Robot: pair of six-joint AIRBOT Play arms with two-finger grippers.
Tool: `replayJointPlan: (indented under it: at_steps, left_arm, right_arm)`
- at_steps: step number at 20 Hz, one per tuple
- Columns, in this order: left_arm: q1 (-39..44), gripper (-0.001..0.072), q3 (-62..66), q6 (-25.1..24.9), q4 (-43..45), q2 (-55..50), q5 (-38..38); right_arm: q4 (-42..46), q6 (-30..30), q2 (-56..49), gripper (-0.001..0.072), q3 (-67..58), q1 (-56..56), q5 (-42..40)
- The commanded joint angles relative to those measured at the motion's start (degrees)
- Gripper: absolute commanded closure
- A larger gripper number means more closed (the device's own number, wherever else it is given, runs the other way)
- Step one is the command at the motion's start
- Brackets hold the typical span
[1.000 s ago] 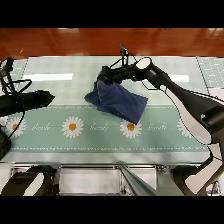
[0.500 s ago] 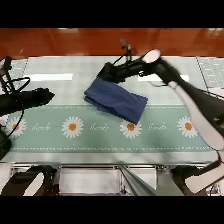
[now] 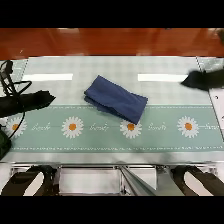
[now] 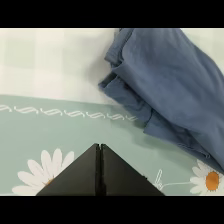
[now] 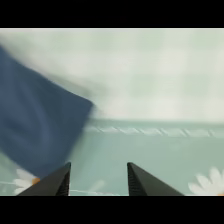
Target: Fold the shirts.
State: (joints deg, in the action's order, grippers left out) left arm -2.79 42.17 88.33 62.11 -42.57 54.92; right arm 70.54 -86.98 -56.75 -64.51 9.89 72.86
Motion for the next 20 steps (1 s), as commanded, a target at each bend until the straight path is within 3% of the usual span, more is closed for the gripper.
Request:
replayJointPlan:
  at_steps: [1, 5, 10, 18, 19, 20]
  left_arm:
    - [0.37, 0.0684, -2.01, 0.04, -1.25, 0.00, 0.11]
    - [1.03, 0.0684, -2.69, 0.04, -1.31, 0.00, -0.09]
    - [1.03, 0.0684, -2.69, 0.04, -1.29, 0.00, -0.33]
    - [1.03, 0.0684, -2.69, 0.07, -1.31, 0.00, -0.52]
    - [1.03, 0.0684, -2.69, 0.07, -1.31, 0.00, -0.55]
    - [1.03, 0.0684, -2.69, 0.07, -1.31, 0.00, -0.55]
  right_arm:
    - [-6.16, 0.66, 8.96, 0.0297, 23.69, 11.43, -10.05]
    - [-27.36, 9.68, -0.61, 0.0297, 35.34, 10.56, -21.68]
    - [-47.82, 21.46, -21.16, 0.0297, 30.93, 1.07, -23.17]
    - [-48.22, 19.61, -35.82, 0.0312, 16.15, -11.85, -19.43]
    - [-46.71, 18.14, -35.80, 0.0370, 14.80, -12.68, -19.45]
    - [-45.97, 17.55, -35.80, 0.0502, 13.64, -13.07, -19.17]
